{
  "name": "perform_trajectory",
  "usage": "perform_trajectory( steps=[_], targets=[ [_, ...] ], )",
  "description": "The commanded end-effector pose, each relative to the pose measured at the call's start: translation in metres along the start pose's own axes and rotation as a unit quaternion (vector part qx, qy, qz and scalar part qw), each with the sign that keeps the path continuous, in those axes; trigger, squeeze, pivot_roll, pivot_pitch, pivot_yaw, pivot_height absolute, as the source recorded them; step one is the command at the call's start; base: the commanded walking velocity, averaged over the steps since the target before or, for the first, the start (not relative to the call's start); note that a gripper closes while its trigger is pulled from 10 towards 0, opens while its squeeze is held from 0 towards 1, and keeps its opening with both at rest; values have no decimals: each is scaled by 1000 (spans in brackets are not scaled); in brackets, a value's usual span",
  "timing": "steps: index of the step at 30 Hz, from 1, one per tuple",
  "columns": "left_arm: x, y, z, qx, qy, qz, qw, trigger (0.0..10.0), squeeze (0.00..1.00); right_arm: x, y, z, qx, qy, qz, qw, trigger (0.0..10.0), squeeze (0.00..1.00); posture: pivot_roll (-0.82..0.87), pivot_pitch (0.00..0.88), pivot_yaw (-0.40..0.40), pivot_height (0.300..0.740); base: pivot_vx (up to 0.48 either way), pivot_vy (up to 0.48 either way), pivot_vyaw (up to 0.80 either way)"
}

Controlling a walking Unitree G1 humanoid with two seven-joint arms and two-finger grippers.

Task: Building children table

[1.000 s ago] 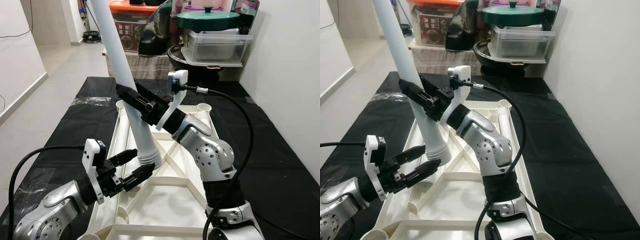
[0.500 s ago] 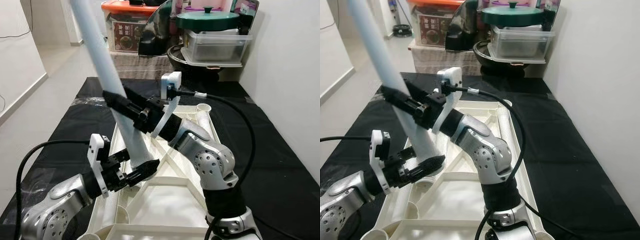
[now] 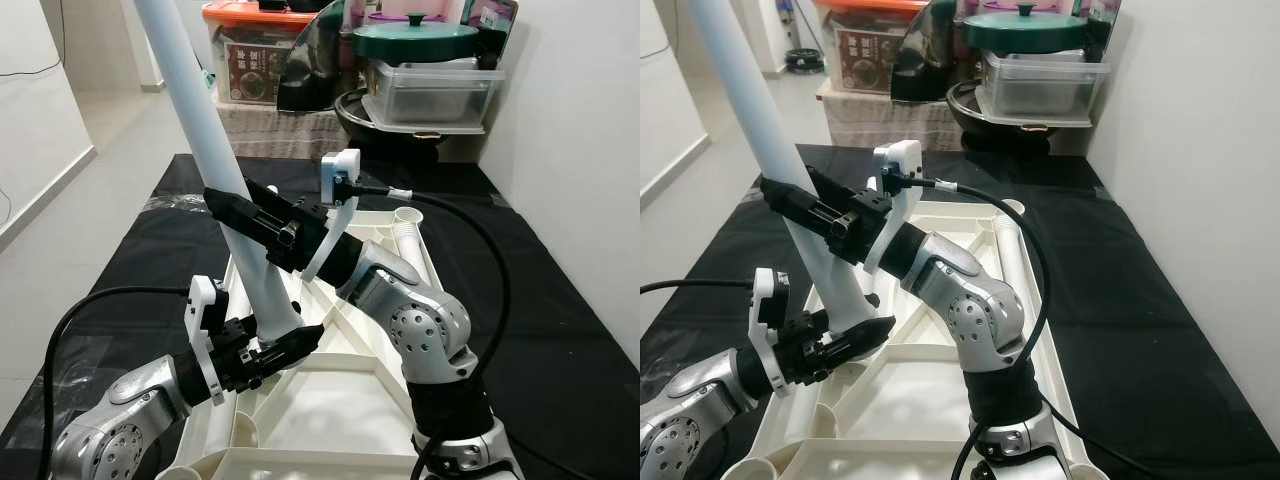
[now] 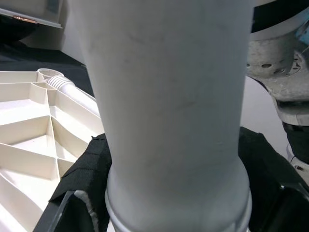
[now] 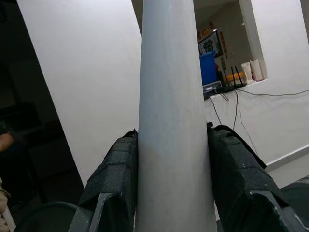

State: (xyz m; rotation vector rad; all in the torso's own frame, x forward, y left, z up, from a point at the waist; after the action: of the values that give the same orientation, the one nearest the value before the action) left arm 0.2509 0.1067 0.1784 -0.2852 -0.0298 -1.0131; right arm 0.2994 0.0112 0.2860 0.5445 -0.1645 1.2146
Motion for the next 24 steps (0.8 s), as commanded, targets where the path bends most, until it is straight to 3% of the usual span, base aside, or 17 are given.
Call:
perform_trajectory(
  steps=[1, 2, 3, 7, 8, 9, 10, 15, 18, 23, 24],
  targets=[
    [-2, 0, -9, 2, 29, 3, 1000, 0, 0, 6, 7, 9, 3, -20, 14, 1000, 0, 0, 15, 0, -54, 740, 0, 0, 0],
    [-4, 1, -8, 23, 41, 4, 999, 7569, 0, 5, 3, 7, 3, -9, 6, 1000, 10000, 0, 17, 0, -53, 740, 0, 0, 0],
    [-6, 2, -9, 45, 58, 6, 997, 10000, 0, 4, 0, 5, 4, 2, 3, 1000, 10000, 388, 20, 0, -52, 740, 0, 0, 0],
    [-7, 3, -9, 60, 70, 7, 996, 10000, 0, 3, -1, 4, 4, 9, 1, 1000, 10000, 388, 20, 0, -52, 740, 0, 0, 0],
    [-12, 4, -9, 82, 89, 4, 993, 10000, 0, 1, -2, 2, 1, 26, 4, 1000, 10000, 1000, 20, 0, -53, 740, 0, 0, 0],
    [-17, 3, -9, 100, 108, -5, 989, 10000, 0, -1, -3, -1, -3, 47, 7, 999, 10000, 1000, 23, 0, -54, 740, 0, 0, 0],
    [-22, 3, -9, 113, 125, -15, 986, 10000, 0, -4, -3, -4, -8, 69, 17, 997, 10000, 0, 25, 0, -52, 740, 0, 0, 0],
    [-34, 1, -11, 132, 165, -35, 977, 10000, 0, -12, 5, -9, -14, 103, 57, 993, 10000, 0, 28, 0, -49, 740, 0, 0, 0],
    [-47, 4, -8, 148, 193, -42, 969, 10000, 0, -25, 15, -20, -12, 152, 107, 983, 10000, 0, 28, 0, -48, 740, 0, 0, 0],
    [-49, 4, -6, 157, 200, -45, 966, 10000, 0, -32, 16, -31, -2, 176, 115, 978, 10000, 0, 28, 0, -48, 740, 0, 0, 0],
    [-49, 4, -5, 158, 199, -47, 966, 10000, 0, -32, 16, -32, 5, 172, 111, 979, 9412, 0, 32, 0, -47, 740, 0, 0, 0]
  ],
)
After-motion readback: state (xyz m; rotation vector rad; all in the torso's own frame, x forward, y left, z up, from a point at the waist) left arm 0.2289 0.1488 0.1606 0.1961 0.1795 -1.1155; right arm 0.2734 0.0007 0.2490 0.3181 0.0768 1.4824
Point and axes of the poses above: a point about 5 cm out from each wrist's last joint towards the gripper, its own x axis pointing out of the wrist towards the gripper, its own z axis along the axis of the wrist's last joint, y = z × x, the point moved 3 cm from there along x, pointing out of the wrist towards the gripper, and after that the axes turned 3 degrees about x, right-handed, at the moved point
